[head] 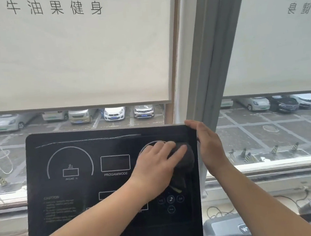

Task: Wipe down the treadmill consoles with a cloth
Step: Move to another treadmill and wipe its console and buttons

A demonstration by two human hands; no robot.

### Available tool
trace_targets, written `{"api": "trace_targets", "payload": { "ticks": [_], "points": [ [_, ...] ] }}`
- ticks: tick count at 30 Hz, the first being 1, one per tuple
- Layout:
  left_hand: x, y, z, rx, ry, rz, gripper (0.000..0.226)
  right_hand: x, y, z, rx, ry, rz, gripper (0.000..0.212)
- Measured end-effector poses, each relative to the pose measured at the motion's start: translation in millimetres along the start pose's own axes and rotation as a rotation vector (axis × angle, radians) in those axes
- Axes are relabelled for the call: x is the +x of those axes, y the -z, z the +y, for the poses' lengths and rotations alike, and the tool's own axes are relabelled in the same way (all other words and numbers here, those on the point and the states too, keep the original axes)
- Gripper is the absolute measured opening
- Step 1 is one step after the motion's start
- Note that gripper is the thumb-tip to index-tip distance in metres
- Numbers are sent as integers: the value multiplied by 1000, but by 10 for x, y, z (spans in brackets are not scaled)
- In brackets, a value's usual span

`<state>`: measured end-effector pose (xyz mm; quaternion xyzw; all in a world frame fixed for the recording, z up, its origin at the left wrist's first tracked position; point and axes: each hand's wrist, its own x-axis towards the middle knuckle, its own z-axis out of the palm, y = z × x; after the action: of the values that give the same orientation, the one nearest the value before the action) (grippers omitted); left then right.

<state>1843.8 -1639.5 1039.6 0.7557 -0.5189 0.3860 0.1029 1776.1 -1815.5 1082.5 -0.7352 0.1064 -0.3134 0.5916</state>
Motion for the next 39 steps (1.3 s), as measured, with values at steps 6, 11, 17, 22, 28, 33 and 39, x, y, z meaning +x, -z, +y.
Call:
{"api": "trace_targets", "payload": {
  "ticks": [6, 11, 17, 22, 28, 33, 39],
  "points": [
    [434, 103, -178, 121, 92, 75, 55, -58, 11, -2, 97, 18, -47, 48],
    [275, -95, 148, 14, 116, 90, 64, -76, 24, -22, 68, -10, -61, 51],
    [243, -19, -3, 61, -124, 10, 50, -109, -21, -21, 25, 0, -30, 45],
    [239, -28, 155, -25, 241, 122, 58, -120, -57, 0, 21, 16, -6, 38],
    [-291, -156, 348, -104, -372, -276, 54, -143, -77, 49, -58, 63, -12, 40],
    [86, -36, 141, -59, 69, 44, 55, -152, -84, 8, -4, 24, -24, 32],
    [-151, -99, 355, -115, -92, -90, 61, -183, -100, -1, -66, 44, -41, 30]
  ]
}}
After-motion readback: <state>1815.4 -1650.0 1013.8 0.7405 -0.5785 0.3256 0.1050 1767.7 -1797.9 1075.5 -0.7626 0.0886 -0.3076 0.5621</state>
